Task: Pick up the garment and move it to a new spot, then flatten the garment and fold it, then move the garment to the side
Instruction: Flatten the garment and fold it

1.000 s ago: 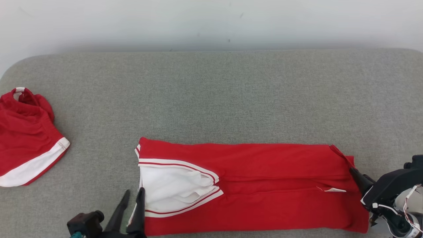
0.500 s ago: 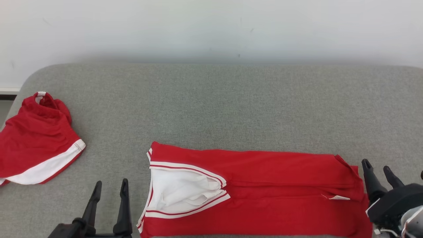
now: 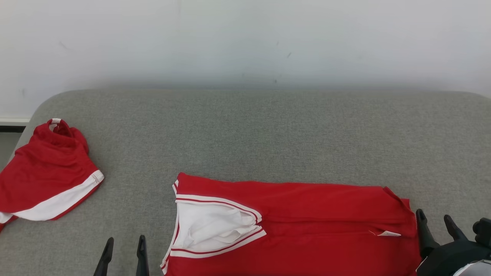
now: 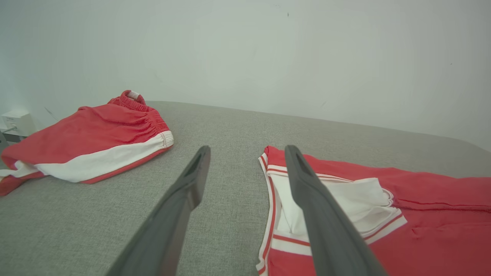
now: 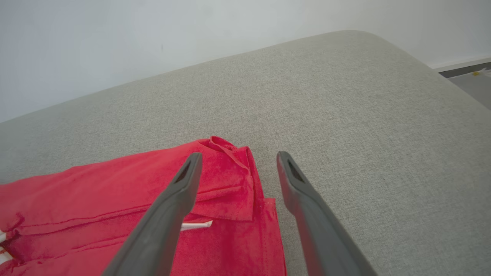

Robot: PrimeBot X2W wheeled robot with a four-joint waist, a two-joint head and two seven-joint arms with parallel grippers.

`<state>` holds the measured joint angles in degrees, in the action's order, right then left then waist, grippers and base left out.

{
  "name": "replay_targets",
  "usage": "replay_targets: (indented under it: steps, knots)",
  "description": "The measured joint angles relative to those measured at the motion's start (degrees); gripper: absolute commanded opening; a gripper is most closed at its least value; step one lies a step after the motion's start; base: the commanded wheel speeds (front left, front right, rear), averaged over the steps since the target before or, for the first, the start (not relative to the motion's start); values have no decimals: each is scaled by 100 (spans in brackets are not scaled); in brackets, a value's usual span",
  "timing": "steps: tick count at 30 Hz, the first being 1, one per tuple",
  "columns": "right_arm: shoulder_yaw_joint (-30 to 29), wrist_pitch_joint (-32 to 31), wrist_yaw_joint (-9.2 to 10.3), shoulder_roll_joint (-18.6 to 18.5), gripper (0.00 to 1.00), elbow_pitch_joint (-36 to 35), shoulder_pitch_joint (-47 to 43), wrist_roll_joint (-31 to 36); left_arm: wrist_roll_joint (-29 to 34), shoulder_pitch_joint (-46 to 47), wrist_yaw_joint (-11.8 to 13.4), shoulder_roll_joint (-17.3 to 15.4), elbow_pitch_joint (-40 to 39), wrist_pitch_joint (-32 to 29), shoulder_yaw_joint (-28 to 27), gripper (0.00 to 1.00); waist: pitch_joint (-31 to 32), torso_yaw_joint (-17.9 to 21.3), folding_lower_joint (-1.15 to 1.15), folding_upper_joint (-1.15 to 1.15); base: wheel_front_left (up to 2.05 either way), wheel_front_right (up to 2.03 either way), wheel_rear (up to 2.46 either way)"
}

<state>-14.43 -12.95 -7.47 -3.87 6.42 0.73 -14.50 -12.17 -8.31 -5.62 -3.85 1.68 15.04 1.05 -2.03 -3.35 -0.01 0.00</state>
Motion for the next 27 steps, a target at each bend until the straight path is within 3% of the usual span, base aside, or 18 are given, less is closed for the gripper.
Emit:
replay_targets:
  steps: [5, 18, 27]
  knots:
    - [-163, -354, 0, -63, 100, 352, 221, 105, 44, -3, -86, 47, 98, 1, -36, 100, -41, -74, 0, 0, 0, 0, 0]
    - [-517, -2258, 0, -122, 100, 888, 816, 448, 113, 14, -151, 88, 219, 0, -27, 100, -281, -231, 1, 0, 0, 0, 0]
    - [-680, -2675, 0, -116, 100, 1092, 1048, 553, 111, 160, -162, 89, 245, 0, 48, 100, -536, -351, 2, 0, 0, 0, 0]
